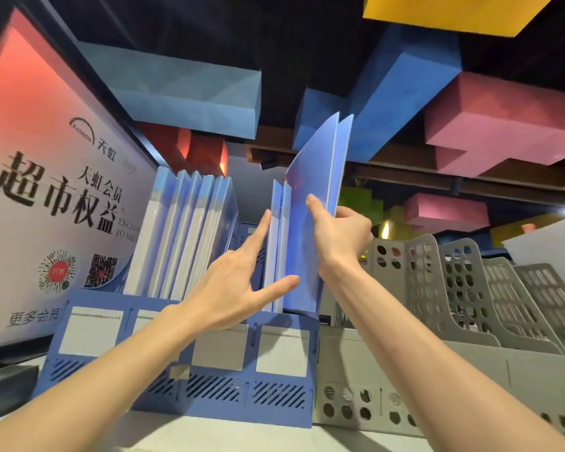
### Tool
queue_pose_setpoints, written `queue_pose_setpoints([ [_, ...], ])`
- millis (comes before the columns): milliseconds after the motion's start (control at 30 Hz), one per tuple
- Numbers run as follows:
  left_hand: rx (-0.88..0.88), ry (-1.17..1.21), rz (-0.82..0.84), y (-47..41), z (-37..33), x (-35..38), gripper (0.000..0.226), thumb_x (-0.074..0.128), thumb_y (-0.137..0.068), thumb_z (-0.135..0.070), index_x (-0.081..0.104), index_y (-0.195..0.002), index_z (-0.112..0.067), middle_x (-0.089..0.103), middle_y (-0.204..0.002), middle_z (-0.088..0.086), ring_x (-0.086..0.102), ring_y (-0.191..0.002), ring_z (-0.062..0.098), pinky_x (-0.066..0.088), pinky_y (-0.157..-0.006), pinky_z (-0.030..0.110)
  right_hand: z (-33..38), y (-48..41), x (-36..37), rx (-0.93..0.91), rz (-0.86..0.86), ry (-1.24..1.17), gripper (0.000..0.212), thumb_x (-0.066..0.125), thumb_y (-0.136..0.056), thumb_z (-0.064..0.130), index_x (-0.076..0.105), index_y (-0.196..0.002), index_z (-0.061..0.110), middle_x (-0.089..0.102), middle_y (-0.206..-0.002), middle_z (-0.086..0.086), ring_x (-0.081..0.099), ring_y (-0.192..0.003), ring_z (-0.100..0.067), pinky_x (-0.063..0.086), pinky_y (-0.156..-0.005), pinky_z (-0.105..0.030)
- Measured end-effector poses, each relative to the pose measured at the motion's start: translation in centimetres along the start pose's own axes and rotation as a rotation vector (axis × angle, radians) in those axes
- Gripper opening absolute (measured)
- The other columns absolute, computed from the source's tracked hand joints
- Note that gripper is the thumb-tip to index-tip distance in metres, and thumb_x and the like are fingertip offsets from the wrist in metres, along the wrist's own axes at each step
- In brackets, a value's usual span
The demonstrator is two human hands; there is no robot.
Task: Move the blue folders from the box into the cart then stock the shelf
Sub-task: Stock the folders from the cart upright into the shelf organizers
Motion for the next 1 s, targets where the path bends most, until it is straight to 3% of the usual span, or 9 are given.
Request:
queue_pose_setpoints([
  [200, -0.097, -0.026, 0.047, 0.0, -0.5, 0.5, 0.117, 0.049, -0.071, -0.090, -0.029, -0.148, -0.051, 0.043, -0.051, -0.004, 0.045, -0.044, 0.008, 0.035, -0.050, 0.022, -0.8, 0.1, 1.2, 0.085, 0.101, -0.022, 0.035, 0.082, -0.071, 0.055, 0.064, -0.067, 0.026, 0.061, -0.071, 0.013, 0.064, -0.088, -0.017, 0.055, -0.087, -0.036],
  [267, -0.119, 0.011, 0.069, -0.1, -0.2, 0.4, 0.116, 0.048, -0.066, -0.095, -0.030, -0.144, -0.057, 0.050, -0.067, -0.010, 0.043, -0.043, 0.009, 0.047, -0.055, 0.031, -1.1, 0.1, 1.5, 0.081, 0.125, -0.020, 0.037, 0.082, -0.069, 0.058, 0.065, -0.073, 0.025, 0.064, -0.078, 0.011, 0.065, -0.093, -0.017, 0.055, -0.091, -0.039],
  [367, -0.152, 0.057, 0.090, -0.1, -0.1, 0.3, 0.118, 0.043, -0.058, -0.102, -0.028, -0.143, -0.061, 0.061, -0.096, -0.006, 0.055, -0.052, 0.007, 0.056, -0.074, 0.042, -1.6, 0.1, 1.5, 0.047, 0.174, -0.028, 0.052, 0.081, -0.064, 0.067, 0.072, -0.081, 0.019, 0.069, -0.080, 0.009, 0.066, -0.088, -0.014, 0.056, -0.085, -0.037],
  [500, -0.164, 0.119, 0.100, -0.1, -0.9, 1.0, 0.120, 0.051, -0.062, -0.093, -0.030, -0.144, -0.058, 0.054, -0.058, -0.012, 0.053, -0.051, -0.002, 0.043, -0.061, 0.025, -1.5, 0.7, 0.7, -0.014, 0.313, -0.009, 0.056, 0.077, -0.067, 0.069, 0.069, -0.071, 0.015, 0.056, -0.054, 0.012, 0.052, -0.062, -0.007, 0.043, -0.065, -0.025],
  [567, -0.151, 0.232, 0.098, -0.3, -0.4, 1.1, 0.118, 0.057, -0.064, -0.091, -0.026, -0.143, -0.062, 0.069, -0.080, -0.013, 0.060, -0.070, -0.010, 0.051, -0.077, 0.027, -1.2, 1.1, 0.2, -0.005, 0.403, -0.015, 0.057, 0.074, -0.071, 0.069, 0.075, -0.091, 0.016, 0.069, -0.069, 0.002, 0.058, -0.063, -0.006, 0.052, -0.064, -0.030],
  [633, -0.114, 0.368, 0.109, -0.6, 0.2, 1.1, 0.116, 0.065, -0.066, -0.087, -0.018, -0.145, -0.065, 0.061, -0.134, -0.023, 0.056, -0.120, -0.007, 0.046, -0.108, 0.037, -1.1, 1.4, -0.6, 0.002, 0.512, -0.024, 0.052, 0.070, -0.079, 0.064, 0.074, -0.105, 0.020, 0.071, -0.079, -0.004, 0.065, -0.066, -0.012, 0.059, -0.063, -0.032],
  [800, -0.090, 0.582, 0.099, -1.2, 1.0, 1.3, 0.114, 0.081, -0.071, -0.065, 0.004, -0.155, -0.056, 0.045, -0.148, -0.030, 0.043, -0.137, -0.006, 0.035, -0.119, 0.041, -1.9, 0.6, -2.7, 0.014, 0.734, -0.023, 0.070, 0.070, -0.087, 0.048, 0.041, -0.148, 0.032, 0.072, -0.086, 0.014, 0.074, -0.082, -0.013, 0.060, -0.059, -0.028],
  [933, -0.113, 0.642, 0.023, -1.8, 1.6, 1.2, 0.106, 0.086, -0.071, -0.055, 0.024, -0.156, -0.045, 0.055, -0.144, -0.018, 0.051, -0.135, 0.005, 0.040, -0.116, 0.045, -1.6, 0.3, -2.9, -0.058, 0.838, -0.030, 0.005, 0.057, -0.100, 0.035, 0.059, -0.098, 0.039, 0.065, -0.063, 0.032, 0.068, -0.059, -0.003, 0.061, -0.061, -0.028],
  [1000, -0.110, 0.629, 0.012, -1.8, 1.6, 1.2, 0.103, 0.087, -0.072, -0.049, 0.026, -0.156, -0.042, 0.058, -0.142, -0.017, 0.054, -0.133, 0.007, 0.042, -0.114, 0.046, -1.2, 0.7, -2.8, -0.106, 0.857, -0.043, 0.019, 0.052, -0.103, 0.031, 0.059, -0.087, 0.037, 0.068, -0.074, 0.035, 0.064, -0.057, -0.010, 0.057, -0.057, -0.023],
])
Point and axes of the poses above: each hand's wrist, its own y-axis away from the middle knuckle, its own x-axis out of the palm, z = x × y, the point moved 3 cm from there along -y, towards the middle knuckle
